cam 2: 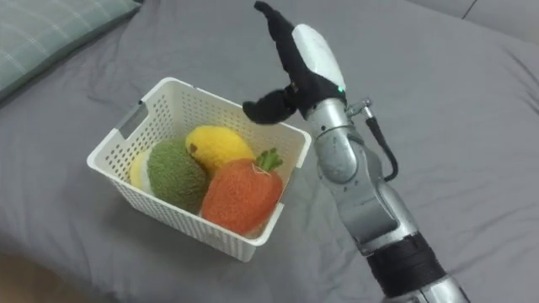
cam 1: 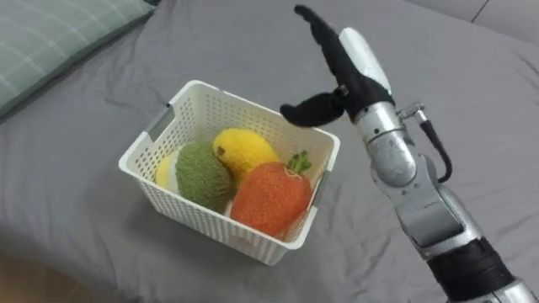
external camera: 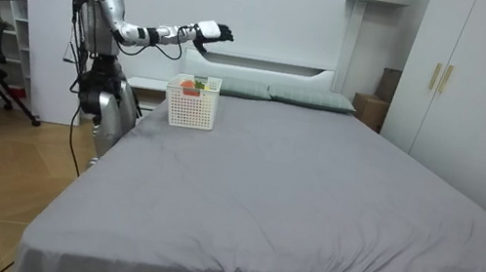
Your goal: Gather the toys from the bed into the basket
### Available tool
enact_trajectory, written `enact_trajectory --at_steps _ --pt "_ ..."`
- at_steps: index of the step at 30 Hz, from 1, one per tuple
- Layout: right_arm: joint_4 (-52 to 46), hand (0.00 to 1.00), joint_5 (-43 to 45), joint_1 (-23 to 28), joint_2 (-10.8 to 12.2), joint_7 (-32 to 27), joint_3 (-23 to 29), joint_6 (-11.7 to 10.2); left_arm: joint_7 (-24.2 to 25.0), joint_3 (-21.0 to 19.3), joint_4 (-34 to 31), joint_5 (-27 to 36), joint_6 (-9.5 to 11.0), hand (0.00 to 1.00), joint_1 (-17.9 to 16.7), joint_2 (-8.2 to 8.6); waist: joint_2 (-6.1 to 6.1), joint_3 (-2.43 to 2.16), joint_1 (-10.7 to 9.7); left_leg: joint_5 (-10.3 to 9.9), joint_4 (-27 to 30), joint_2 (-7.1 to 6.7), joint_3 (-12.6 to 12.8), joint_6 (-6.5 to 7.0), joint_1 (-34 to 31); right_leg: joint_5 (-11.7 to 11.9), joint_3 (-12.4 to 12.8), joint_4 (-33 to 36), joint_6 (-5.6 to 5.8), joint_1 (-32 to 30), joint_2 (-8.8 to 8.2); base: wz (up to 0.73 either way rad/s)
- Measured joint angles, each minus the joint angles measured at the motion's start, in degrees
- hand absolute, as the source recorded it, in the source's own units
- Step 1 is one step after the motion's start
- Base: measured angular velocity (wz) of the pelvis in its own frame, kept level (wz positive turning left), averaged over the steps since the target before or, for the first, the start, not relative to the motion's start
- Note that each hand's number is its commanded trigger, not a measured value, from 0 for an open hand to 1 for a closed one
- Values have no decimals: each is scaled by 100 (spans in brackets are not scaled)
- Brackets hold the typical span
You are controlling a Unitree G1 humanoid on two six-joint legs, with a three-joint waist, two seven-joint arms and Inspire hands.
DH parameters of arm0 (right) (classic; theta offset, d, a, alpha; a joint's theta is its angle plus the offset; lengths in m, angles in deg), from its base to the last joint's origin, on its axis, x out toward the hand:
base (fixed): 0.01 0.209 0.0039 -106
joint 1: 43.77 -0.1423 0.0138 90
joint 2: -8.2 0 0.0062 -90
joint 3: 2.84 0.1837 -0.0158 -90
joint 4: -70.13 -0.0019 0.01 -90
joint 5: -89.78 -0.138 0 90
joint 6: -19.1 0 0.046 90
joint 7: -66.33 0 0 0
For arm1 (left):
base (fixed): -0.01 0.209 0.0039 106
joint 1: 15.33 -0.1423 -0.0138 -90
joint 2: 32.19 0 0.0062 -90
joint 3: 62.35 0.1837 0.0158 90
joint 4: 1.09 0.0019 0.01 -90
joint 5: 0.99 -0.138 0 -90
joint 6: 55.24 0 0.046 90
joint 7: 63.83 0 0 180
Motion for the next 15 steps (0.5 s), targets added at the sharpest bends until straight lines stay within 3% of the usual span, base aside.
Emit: enact_trajectory --at_steps 4,7,15 --pt "-287 0 -115 433 -36 -104 623 -30 12 -201 -30 -1 -1 0 -30 69 98 -71 -303 2 -44 2 115 25 71 8 148 8 13 -6 -2 -15" --pt "-305 0 -123 802 -289 -240 1075 -40 40 -239 -30 -3 3 0 -32 73 193 -89 -599 -1 -97 18 247 34 153 21 278 25 31 -13 8 -27" --pt "-320 0 -623 1846 -413 -647 2257 -60 -123 -481 -13 57 -23 0 -429 98 137 -50 -1210 -48 -206 114 637 7 357 18 653 82 31 -27 98 -24"
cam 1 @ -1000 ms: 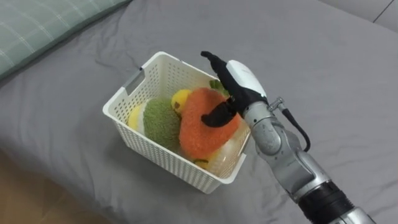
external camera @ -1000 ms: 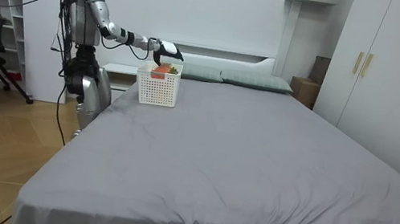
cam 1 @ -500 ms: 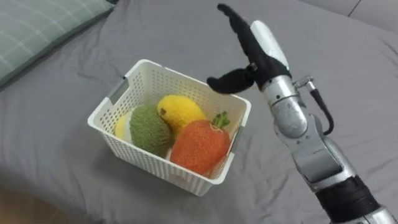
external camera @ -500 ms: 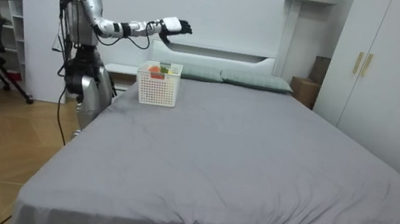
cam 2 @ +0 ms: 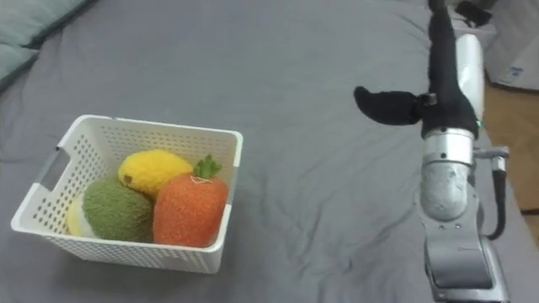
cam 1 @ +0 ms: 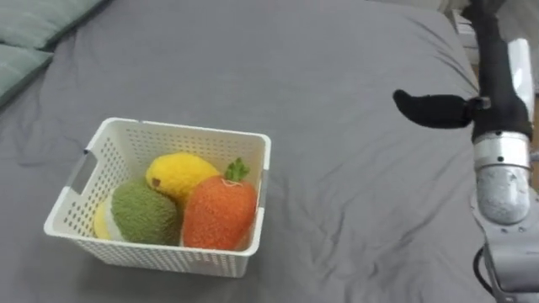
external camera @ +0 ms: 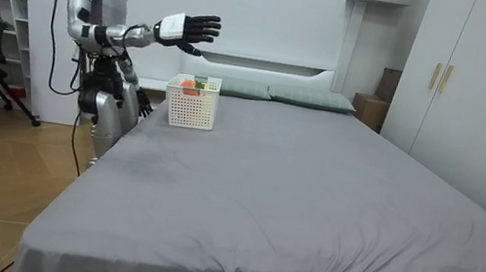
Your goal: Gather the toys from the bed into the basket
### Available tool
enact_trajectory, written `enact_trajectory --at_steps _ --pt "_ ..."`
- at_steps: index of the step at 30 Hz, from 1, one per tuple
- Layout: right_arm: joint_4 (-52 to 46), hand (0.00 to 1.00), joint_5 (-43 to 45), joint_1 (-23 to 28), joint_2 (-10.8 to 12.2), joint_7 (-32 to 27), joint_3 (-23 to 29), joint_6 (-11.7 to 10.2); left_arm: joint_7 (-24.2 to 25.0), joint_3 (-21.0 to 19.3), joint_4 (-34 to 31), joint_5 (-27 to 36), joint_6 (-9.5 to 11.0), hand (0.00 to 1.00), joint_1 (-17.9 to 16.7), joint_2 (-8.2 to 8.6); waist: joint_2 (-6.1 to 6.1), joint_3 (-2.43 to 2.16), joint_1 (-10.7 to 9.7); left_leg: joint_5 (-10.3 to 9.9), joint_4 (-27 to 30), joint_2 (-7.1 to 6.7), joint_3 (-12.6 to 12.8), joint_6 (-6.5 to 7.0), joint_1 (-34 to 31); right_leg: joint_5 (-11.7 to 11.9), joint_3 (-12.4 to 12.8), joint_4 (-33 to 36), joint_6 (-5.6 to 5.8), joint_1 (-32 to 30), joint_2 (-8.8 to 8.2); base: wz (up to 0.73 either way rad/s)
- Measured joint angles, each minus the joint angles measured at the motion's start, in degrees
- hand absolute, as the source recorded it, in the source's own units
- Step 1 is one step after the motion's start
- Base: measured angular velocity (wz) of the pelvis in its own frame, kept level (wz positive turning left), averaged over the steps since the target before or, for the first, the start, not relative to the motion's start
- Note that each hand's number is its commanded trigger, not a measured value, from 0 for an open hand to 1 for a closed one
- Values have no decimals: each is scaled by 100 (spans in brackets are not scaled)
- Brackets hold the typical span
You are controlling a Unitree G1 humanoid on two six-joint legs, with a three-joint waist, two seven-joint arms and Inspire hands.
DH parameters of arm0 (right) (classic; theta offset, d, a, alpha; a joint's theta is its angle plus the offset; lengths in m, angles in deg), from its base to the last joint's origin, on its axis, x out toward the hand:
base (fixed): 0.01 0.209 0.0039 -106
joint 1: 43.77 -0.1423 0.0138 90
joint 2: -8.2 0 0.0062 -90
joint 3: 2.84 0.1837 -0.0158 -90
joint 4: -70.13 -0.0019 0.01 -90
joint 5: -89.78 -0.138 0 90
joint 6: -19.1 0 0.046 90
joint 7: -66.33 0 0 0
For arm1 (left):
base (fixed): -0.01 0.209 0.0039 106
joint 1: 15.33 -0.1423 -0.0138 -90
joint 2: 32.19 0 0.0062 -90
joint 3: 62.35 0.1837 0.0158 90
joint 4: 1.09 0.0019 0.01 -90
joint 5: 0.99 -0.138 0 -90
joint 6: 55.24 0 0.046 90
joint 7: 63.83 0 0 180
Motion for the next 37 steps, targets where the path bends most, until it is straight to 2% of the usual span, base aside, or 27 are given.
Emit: enact_trajectory --at_steps 2,5,7,10,13,18,20,23,27,29,32,37 --pt "12 0 -270 254 3 -172 270 -33 -84 -112 34 80 2 0 -79 0 -24 22 -82 -45 17 35 149 -9 54 -2 168 -9 -1 2 39 -30" --pt "47 0 -310 721 24 -317 597 -43 -131 -227 31 65 -3 0 -149 -3 -80 44 -260 -61 24 49 220 -8 54 6 200 -90 -16 -10 52 -14" --pt "265 0 -346 937 36 -409 701 -90 -151 -287 31 67 -10 0 -237 -4 -92 39 -343 -79 19 67 291 -15 76 19 302 -84 -37 -14 81 -21" --pt "737 0 -352 1245 156 -457 901 -78 -252 -410 35 69 -82 0 -267 3 -101 35 -393 -93 -2 90 384 -25 78 33 439 -77 -59 -95 113 -21" --pt "1239 0 -668 1500 385 -605 945 -81 -294 -401 32 268 -87 0 -305 3 -90 31 -489 -99 0 98 418 -31 56 36 438 -80 -63 -90 117 -4" --pt "2735 0 -856 1718 573 -758 930 -160 -322 -324 28 278 -96 0 -335 14 -42 25 -478 -103 -9 98 403 -34 89 30 456 -95 -60 -94 125 0" --pt "3534 0 -1024 1755 659 -759 919 -192 -278 -322 28 281 -96 0 -347 15 -2 -1 -469 -104 -7 99 397 -35 89 28 449 -93 -63 -93 124 0" --pt "4641 0 -1317 1741 682 -633 638 -291 -263 -321 30 280 -92 0 -361 20 4 -10 -441 -104 -7 100 391 -38 138 6 445 -82 -81 -63 122 0" --pt "5814 0 -1621 1650 733 -289 251 -319 -256 -318 174 259 -22 0 -336 24 41 -14 -362 -120 -3 104 395 -45 153 -7 442 -92 -88 -3 124 0" --pt "6323 0 -1932 1637 858 -47 84 -324 -251 -321 175 254 32 0 -312 57 84 -13 -284 -141 27 106 391 -47 160 -21 452 -98 -90 -4 127 0" --pt "6617 0 -2369 1612 1019 314 -157 -335 -252 -316 181 260 77 0 -294 83 122 -6 -208 -140 33 105 392 -47 158 -15 444 -99 -97 -11 126 0" --pt "6771 0 -2611 1501 1185 713 -366 -347 -291 -185 253 279 174 0 -291 126 207 6 -177 -145 21 103 387 -46 156 -14 445 -102 -99 -11 127 0"
